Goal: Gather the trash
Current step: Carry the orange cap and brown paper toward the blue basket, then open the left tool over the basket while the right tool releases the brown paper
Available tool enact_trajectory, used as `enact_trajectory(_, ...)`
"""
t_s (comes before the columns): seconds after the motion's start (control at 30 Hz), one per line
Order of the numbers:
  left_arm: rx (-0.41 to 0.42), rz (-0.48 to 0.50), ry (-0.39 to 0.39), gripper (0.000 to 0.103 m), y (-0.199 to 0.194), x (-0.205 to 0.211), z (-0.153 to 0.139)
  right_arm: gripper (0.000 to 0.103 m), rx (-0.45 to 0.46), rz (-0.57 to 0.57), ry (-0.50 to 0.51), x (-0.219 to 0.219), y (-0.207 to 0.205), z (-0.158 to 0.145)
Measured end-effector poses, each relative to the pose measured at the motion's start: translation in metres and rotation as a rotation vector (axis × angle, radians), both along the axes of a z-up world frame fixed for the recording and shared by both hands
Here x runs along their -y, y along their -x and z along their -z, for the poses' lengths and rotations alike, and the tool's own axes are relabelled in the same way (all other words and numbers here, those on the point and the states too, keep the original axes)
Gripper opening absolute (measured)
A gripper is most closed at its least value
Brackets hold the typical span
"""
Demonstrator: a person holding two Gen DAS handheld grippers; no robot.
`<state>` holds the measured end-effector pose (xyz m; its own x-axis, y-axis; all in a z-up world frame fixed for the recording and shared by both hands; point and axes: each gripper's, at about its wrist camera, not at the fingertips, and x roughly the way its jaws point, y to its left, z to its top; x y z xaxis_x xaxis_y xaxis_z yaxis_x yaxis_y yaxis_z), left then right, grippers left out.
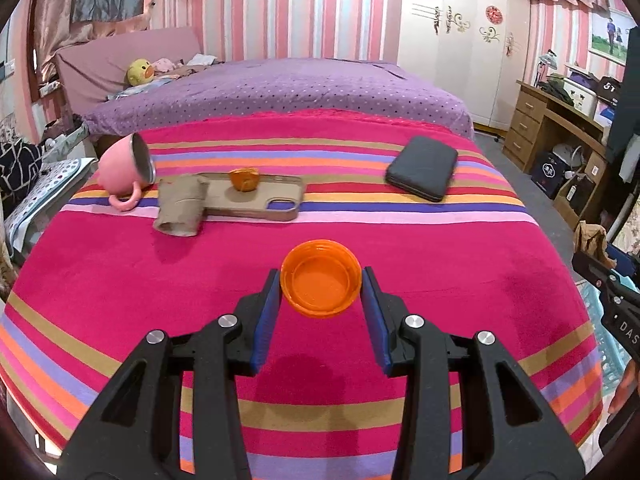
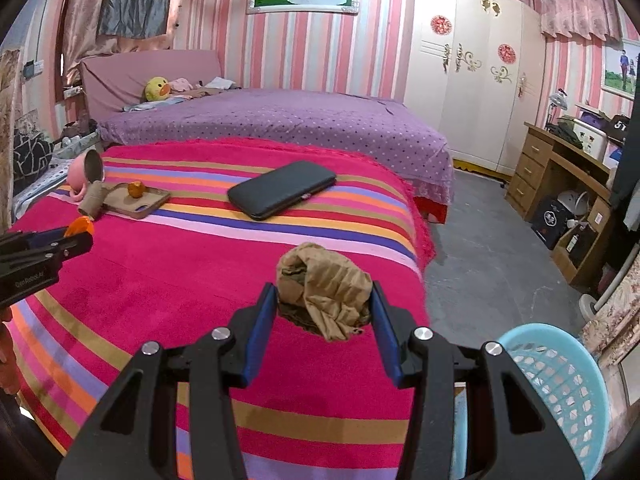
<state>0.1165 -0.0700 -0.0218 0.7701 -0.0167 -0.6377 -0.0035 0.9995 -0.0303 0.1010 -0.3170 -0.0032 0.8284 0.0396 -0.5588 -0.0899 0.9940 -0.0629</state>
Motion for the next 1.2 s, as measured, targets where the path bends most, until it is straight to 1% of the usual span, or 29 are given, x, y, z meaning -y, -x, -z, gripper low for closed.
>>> enact_trajectory(0.3,0.014,0.042,-0.018,0.039,0.005,0.034,0.0,0.046,0.01,0.06,-0.03,0.046,0.013,-0.003)
enact_trajectory(0.43,0.033,0.054,-0.038,0.039,0.006,0.052,-0.006,0.046,0.027,0.099,-0.042,0.071,0.021,-0.008)
enact_trajectory(0.57,0.046,0.076,-0.03,0.039,0.007,0.074,-0.015,0.047,0.029,0.142,-0.064,0.1,0.026,-0.01)
enact_trajectory(0.7,0.067,0.112,-0.012,0.039,0.01,0.103,-0.022,0.047,0.032,0.177,-0.064,0.121,0.033,-0.011)
enact_trajectory(0.77,0.074,0.135,-0.016,0.039,0.012,0.119,-0.023,0.047,0.034,0.197,-0.052,0.133,0.038,-0.011)
enact_trajectory(1.0,0.065,0.231,-0.036,0.039,0.018,0.182,-0.015,0.047,0.023,0.291,-0.035,0.183,0.052,-0.007)
enact_trajectory(1.2,0.067,0.311,-0.032,0.039,0.027,0.234,-0.01,0.047,0.013,0.379,-0.059,0.226,0.066,0.0)
